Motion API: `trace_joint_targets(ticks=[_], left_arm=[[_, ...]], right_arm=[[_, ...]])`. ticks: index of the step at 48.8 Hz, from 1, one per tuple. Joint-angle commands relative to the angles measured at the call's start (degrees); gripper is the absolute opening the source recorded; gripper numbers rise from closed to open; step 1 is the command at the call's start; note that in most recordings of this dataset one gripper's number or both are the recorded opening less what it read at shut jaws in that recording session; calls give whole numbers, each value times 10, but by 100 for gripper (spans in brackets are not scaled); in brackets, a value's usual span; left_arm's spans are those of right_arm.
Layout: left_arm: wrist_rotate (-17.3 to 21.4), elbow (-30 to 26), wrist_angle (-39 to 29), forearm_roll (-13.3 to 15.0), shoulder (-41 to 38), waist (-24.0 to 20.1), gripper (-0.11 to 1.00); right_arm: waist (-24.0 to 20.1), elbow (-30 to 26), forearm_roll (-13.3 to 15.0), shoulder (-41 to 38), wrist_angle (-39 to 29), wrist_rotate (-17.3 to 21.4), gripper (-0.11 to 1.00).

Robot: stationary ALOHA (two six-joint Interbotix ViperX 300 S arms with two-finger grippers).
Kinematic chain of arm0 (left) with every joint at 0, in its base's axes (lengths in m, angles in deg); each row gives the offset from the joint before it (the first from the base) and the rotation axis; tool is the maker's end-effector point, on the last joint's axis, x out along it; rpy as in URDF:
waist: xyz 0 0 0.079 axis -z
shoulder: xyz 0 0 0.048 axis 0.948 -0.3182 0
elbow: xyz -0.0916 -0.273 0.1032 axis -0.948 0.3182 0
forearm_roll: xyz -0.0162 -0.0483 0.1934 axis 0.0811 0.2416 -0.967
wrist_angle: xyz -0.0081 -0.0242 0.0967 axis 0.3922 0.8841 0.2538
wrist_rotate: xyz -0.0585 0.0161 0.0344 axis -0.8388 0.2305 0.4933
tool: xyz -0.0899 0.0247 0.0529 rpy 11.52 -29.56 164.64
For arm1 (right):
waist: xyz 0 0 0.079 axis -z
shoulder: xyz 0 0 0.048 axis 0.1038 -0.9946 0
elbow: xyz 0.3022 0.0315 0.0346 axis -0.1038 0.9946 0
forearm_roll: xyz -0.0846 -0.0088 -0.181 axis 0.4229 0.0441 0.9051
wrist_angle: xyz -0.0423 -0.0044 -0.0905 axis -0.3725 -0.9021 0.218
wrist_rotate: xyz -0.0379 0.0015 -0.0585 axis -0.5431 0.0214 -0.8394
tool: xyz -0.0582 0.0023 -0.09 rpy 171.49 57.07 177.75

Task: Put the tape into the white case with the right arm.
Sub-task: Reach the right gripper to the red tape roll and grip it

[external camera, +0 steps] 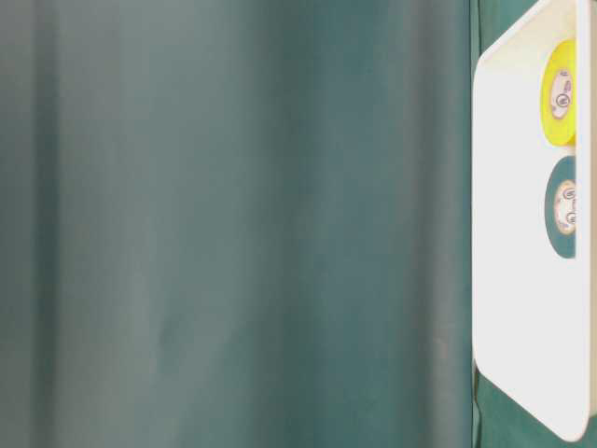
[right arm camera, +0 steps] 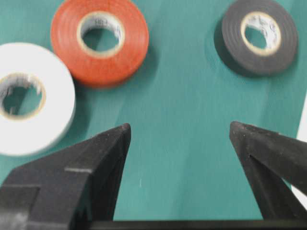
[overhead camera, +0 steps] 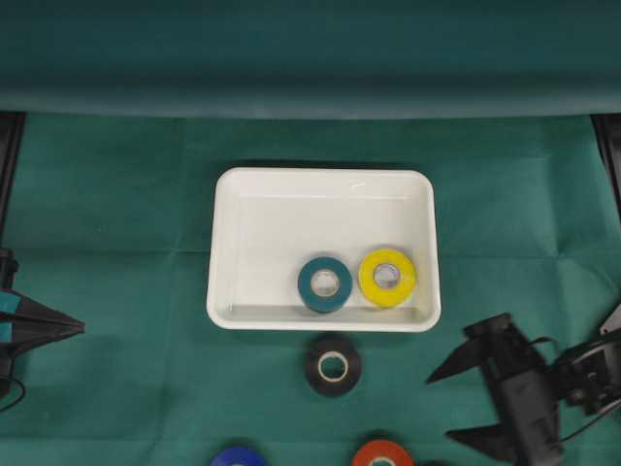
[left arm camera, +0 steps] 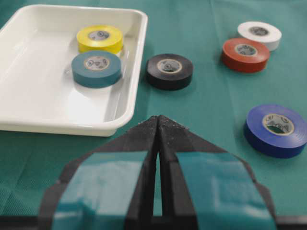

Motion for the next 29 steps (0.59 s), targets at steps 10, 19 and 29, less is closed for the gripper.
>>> trace_joint_targets(ticks=[10, 19, 29], left_arm=[[-1, -6, 5, 1, -5, -1, 0], [-1, -6, 5, 1, -4, -1, 0], [-1, -6, 5, 1, -5, -1, 0]], right_arm=[[-1, -94, 1, -97, 7, -1, 54], [-7, -137, 1, -149, 9, -1, 54], [-7, -152, 1, -162, 9, -1, 54]])
